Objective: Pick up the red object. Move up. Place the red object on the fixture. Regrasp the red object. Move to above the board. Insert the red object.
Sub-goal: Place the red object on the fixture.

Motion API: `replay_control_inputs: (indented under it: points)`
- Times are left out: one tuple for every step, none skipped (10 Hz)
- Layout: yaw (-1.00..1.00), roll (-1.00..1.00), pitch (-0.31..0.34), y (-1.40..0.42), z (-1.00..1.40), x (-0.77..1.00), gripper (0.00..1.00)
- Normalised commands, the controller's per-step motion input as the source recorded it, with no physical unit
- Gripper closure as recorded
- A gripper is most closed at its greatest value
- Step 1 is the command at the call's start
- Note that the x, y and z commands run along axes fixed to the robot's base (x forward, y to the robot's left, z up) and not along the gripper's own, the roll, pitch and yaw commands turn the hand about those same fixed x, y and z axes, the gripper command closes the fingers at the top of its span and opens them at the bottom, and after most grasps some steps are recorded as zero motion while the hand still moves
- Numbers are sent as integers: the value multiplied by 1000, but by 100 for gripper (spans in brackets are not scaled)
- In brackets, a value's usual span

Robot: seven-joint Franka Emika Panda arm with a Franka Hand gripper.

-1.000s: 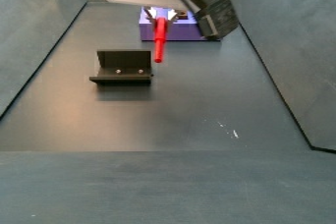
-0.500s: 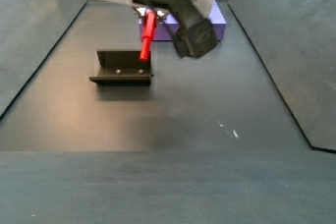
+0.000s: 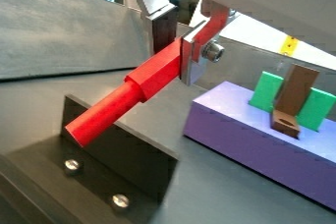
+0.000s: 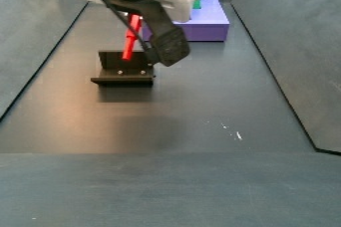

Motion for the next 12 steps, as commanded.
replay_control_inputs:
  points:
    - [0,0,166,0,-249,529,100]
    - [0,37,89,0,-331,346,100]
    - [0,103,111,0,-349,320,100]
    - [0,0,86,14,-400,297,100]
    - [0,23,117,0,-369,303,100]
    - [80,0,171,37,-254,146,100]
    - [111,-3,214,51,-66,106,100]
    - [237,-71,220,46,0,71,100]
    - [240,-217,231,23,0,206,100]
    - [137,-231,109,34,-63,197,100]
    - [140,-194,71,54,-140,140,100]
    - [74,-60,0,0,-211,63,100]
